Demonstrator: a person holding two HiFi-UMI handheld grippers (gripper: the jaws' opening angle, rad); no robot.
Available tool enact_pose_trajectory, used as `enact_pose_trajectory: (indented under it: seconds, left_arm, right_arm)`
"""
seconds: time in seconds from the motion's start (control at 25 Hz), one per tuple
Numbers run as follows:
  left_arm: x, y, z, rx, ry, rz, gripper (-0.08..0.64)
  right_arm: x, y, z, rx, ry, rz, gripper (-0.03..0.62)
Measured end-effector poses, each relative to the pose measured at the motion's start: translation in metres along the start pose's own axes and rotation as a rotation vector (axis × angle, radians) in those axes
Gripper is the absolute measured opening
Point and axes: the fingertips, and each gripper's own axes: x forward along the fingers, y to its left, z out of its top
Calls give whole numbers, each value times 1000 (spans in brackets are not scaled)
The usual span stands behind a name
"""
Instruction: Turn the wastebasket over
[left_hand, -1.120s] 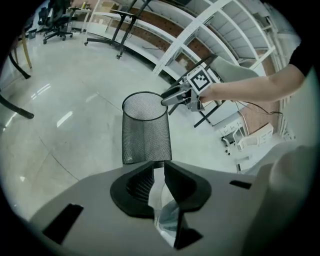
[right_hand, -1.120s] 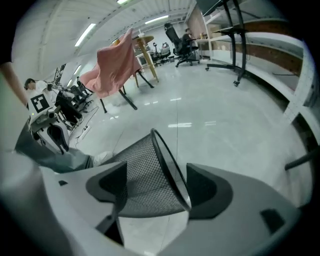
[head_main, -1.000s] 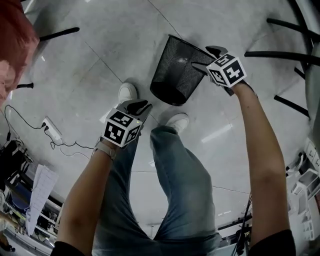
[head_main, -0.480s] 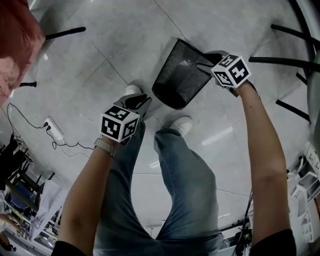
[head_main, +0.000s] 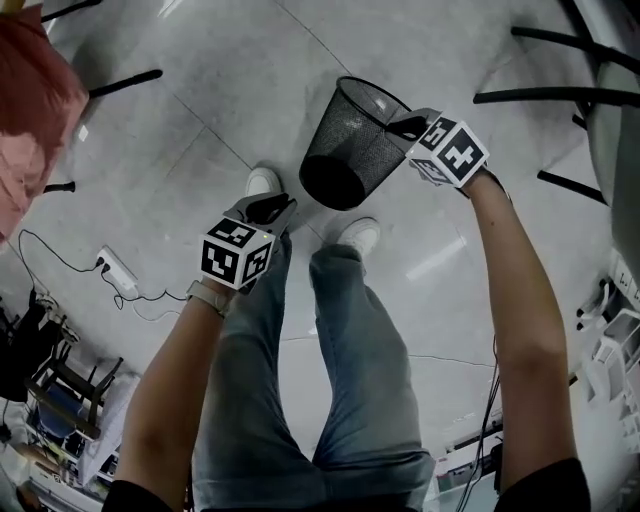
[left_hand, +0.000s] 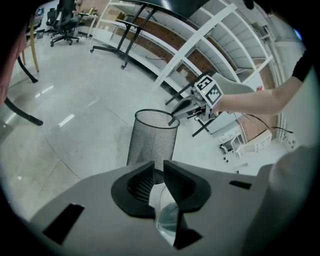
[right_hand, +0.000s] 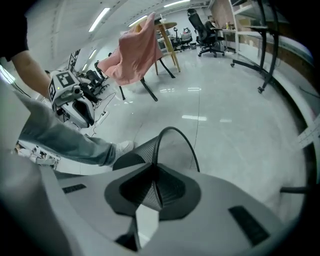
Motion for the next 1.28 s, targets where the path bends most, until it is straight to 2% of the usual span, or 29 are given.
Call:
enact_pose_trajectory:
  seconds: [0.28,0.48,0.56,0.68,1.04,1.16,1.28]
  left_arm:
    - [-27,-11,14,49,9,-24,61]
    - [-33,-8,15,63,8,-27,60]
    - [-33,-8,13,69,10,-28,60]
    - [-32,-6,9,62,8,-28,60]
    - [-37,-2,-7,64,14,-22,60]
    - [-38,-1,-5,67,1,-20,60]
    - [-39,0,-3,71,-2,-20,60]
  right_arm:
    - [-38,-3,24,-56,1,-156,38]
    - [-43,-10,21,-172,85,-265,38]
    - [-38,-10,15,-191,115,-297,38]
    - [-27,-6,6,-164,127,-314,37]
    - [17,41,-6,-33,84,-268,40]
    - [27,52,-3,43,38,-267,45]
    - [28,58,2,129,-21,-265,132]
